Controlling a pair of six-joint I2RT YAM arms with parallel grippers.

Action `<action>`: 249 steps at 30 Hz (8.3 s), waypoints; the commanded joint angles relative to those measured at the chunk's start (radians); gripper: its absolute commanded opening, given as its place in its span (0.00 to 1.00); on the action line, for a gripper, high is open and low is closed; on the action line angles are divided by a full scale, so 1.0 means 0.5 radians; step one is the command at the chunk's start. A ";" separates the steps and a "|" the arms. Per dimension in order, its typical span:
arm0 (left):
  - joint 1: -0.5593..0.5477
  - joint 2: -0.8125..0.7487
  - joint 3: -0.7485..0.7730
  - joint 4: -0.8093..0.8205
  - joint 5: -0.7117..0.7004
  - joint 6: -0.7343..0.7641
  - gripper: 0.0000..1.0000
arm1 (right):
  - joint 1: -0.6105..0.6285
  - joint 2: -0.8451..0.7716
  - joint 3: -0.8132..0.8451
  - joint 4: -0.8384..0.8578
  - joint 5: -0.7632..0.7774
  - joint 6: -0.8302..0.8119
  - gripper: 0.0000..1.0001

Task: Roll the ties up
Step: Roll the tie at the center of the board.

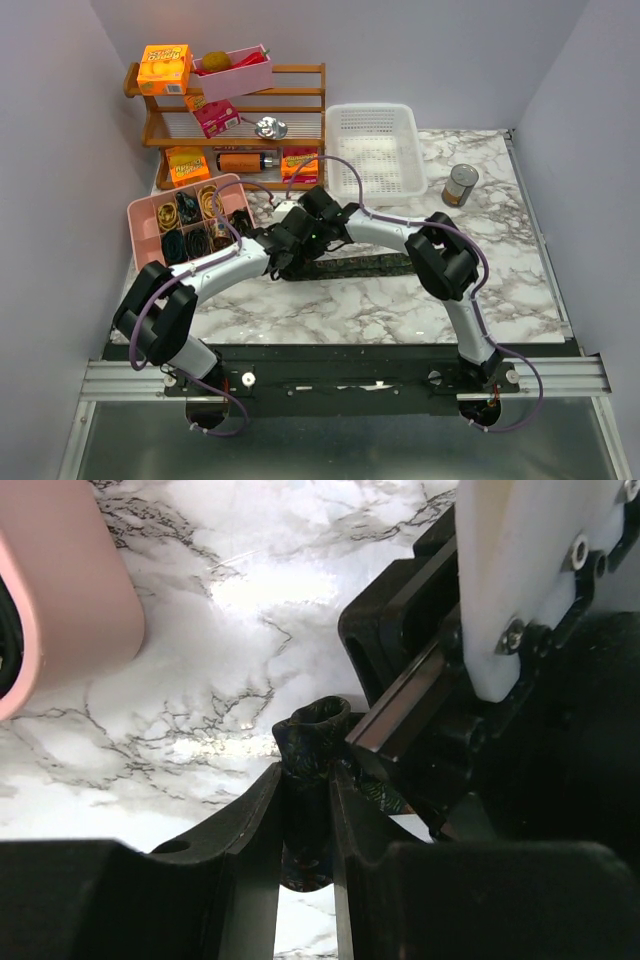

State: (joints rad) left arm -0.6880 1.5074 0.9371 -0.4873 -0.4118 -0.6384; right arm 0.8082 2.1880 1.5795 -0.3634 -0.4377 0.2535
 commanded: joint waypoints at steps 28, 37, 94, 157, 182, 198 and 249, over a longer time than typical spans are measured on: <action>-0.235 0.427 0.378 -0.787 -0.563 -0.113 0.40 | -0.340 -0.605 -0.453 0.024 0.216 -0.013 0.01; -0.250 0.434 0.335 -0.517 -0.318 -0.095 0.50 | -0.340 -0.578 -0.465 0.030 0.182 -0.013 0.01; 0.900 -0.919 -1.009 0.741 1.357 -0.223 0.76 | 0.111 -0.133 0.026 -0.083 -0.076 -0.087 0.01; 0.848 -0.683 -0.917 0.726 1.241 0.022 0.28 | 0.053 -0.087 0.038 -0.135 0.121 -0.074 0.01; 0.658 -0.683 -0.705 0.456 0.977 0.019 0.29 | 0.166 0.156 0.246 -0.261 0.108 -0.041 0.01; 0.284 -0.300 -0.297 0.033 0.385 -0.015 0.28 | 0.166 0.131 0.240 -0.261 0.102 -0.044 0.01; -0.308 0.513 0.350 -0.609 -0.011 -0.199 0.65 | -0.245 -0.391 -0.306 -0.129 0.329 -0.059 0.01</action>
State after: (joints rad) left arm -0.8383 1.7706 1.1294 -0.8963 -0.4850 -0.6964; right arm 0.6880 2.0212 1.4433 -0.4427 -0.2729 0.2337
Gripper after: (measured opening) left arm 0.600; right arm 0.008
